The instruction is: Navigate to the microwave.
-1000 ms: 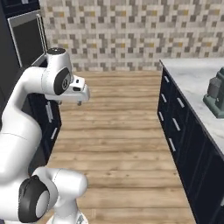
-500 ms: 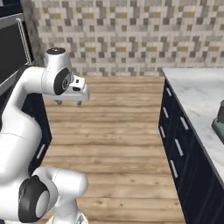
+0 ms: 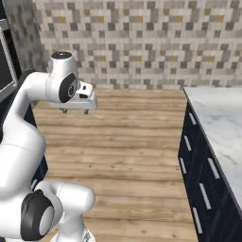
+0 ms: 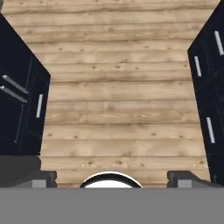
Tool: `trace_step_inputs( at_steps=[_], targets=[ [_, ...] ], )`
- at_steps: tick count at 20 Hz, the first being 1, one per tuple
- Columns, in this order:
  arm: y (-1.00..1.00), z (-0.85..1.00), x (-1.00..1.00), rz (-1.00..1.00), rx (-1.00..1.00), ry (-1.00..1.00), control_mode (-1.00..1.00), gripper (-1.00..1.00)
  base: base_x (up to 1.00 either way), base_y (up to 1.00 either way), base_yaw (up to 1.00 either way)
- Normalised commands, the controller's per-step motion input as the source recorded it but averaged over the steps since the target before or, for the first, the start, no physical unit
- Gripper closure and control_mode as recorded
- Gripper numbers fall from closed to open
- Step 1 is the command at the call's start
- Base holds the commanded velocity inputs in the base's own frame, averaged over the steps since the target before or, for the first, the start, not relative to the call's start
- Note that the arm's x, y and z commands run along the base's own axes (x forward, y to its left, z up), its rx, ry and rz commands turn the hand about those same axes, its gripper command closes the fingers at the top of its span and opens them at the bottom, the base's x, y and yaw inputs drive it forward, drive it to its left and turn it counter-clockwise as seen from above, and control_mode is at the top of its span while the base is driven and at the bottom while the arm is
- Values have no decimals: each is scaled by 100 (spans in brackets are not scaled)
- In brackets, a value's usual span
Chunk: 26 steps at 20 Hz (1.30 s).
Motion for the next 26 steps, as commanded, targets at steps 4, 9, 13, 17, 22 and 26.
trace_step_inputs(
  at_steps=[4, 9, 13, 17, 22, 26],
  targets=[
    [0, 0, 0, 0, 0, 0, 100, -100, 100, -7, 31],
    [0, 0, 0, 0, 0, 0, 100, -100, 100, -11, 49],
    [0, 0, 0, 0, 0, 0, 100, -100, 89, -11, 52],
    [0, 0, 0, 0, 0, 0, 100, -100, 45, -26, 59],
    [0, 0, 0, 0, 0, 0, 100, -100, 19, -23, 71],
    [0, 0, 0, 0, 0, 0, 100, -100, 17, -9, 84]
  ],
)
